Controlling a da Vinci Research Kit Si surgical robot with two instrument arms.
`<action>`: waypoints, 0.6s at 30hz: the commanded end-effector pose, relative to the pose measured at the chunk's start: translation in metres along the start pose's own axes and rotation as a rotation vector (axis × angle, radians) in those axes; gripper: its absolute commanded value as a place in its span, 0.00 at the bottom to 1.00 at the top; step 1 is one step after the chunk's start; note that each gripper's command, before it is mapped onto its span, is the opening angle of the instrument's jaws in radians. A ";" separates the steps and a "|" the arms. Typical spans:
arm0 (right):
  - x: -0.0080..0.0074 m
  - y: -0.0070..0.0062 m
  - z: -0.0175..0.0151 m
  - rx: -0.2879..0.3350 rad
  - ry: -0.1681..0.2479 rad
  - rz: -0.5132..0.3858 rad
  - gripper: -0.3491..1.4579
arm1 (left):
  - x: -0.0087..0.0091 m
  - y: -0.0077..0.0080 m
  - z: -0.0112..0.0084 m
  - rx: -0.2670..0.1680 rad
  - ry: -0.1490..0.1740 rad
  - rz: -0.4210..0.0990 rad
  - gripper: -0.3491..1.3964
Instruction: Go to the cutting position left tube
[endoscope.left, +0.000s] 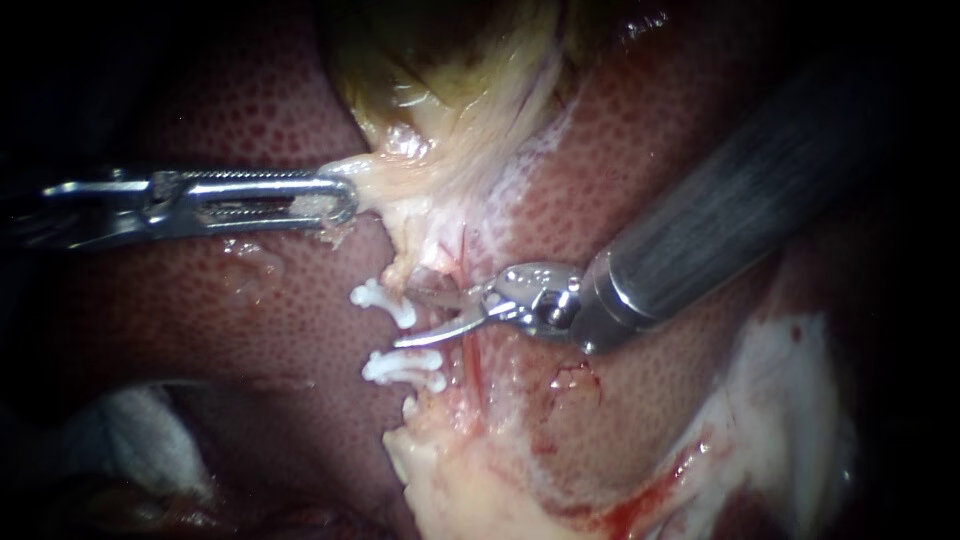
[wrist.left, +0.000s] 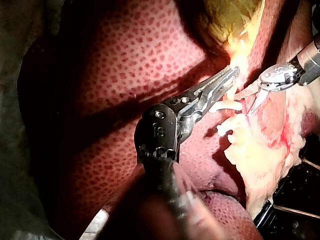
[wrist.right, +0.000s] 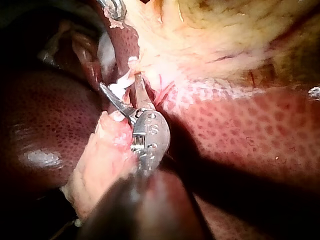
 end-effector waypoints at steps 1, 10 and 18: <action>0.0000 0.0000 0.0000 0.000 0.000 0.000 0.91 | 0.0000 0.0000 0.0000 0.000 0.000 0.000 0.00; -0.0003 -0.0002 -0.0005 0.003 -0.001 -0.001 0.94 | 0.0000 0.0000 -0.0001 0.000 0.000 0.000 0.00; -0.0013 -0.0003 -0.0023 0.011 -0.007 -0.005 0.95 | 0.0000 -0.0001 -0.0002 -0.002 -0.001 0.000 0.00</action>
